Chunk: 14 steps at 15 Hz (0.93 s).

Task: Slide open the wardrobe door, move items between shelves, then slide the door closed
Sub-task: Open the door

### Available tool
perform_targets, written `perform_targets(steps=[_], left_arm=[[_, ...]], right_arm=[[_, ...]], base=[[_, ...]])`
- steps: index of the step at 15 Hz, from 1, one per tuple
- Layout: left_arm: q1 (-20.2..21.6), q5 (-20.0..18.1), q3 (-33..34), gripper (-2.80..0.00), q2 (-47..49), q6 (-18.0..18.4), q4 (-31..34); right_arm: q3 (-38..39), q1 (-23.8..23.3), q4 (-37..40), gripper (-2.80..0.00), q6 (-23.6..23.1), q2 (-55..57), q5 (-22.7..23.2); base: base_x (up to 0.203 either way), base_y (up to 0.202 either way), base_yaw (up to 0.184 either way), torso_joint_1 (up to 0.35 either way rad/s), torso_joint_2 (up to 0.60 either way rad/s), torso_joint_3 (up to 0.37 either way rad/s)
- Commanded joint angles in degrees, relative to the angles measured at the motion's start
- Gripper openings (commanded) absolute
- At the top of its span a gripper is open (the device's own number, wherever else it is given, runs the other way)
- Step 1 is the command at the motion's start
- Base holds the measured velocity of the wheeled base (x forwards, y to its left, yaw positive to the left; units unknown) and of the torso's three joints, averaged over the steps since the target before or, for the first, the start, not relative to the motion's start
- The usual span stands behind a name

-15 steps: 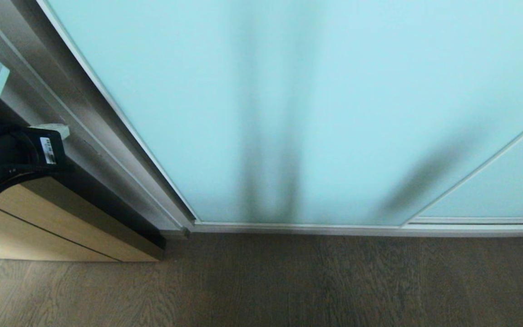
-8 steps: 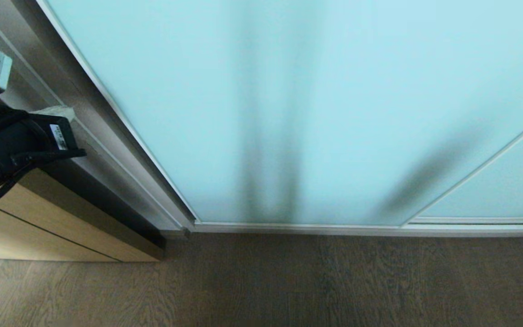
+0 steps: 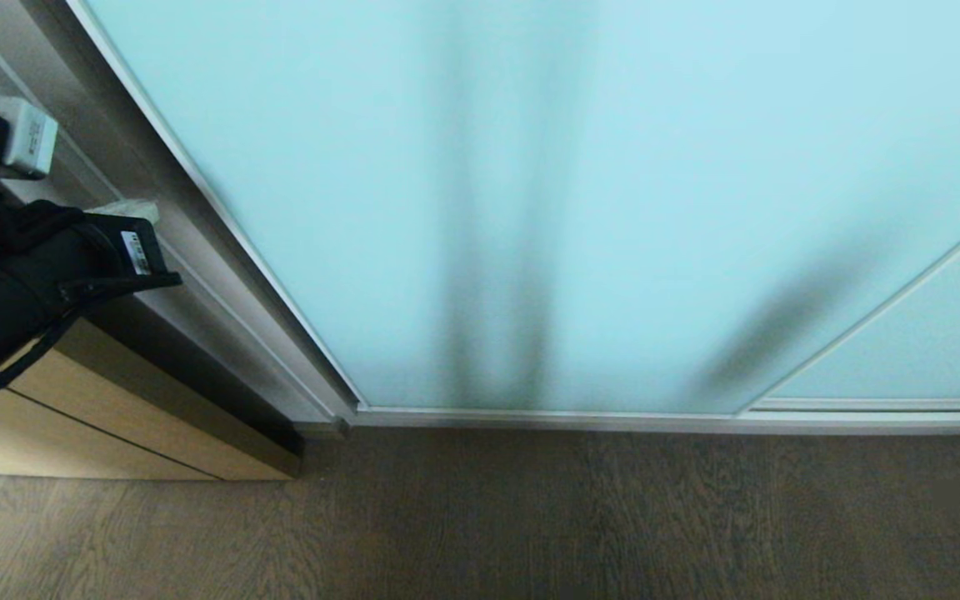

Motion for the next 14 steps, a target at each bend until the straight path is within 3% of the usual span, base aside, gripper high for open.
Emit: perform_targets(steps=[1, 6, 14], left_arm=[[0.0, 0.0, 0.2, -2.8, 2.3, 0.1, -2.6], [-0.1, -0.2, 0.4, -2.8, 7.6, -0.2, -12.9], [-5.6, -0.2, 2.1, -2.8, 7.7, -2.5, -13.2]], right_arm=[[0.0, 0.0, 0.0, -2.8, 0.0, 0.0, -0.1], [0.0, 0.0, 0.0, -2.8, 0.0, 0.0, -0.1], [0.0, 0.0, 0.0, -2.8, 0.0, 0.0, -0.1]], base=[[0.0, 0.0, 0.0, 0.0, 0.0, 0.0], [0.0, 0.0, 0.0, 0.0, 0.0, 0.0], [0.0, 0.0, 0.0, 0.0, 0.0, 0.0]])
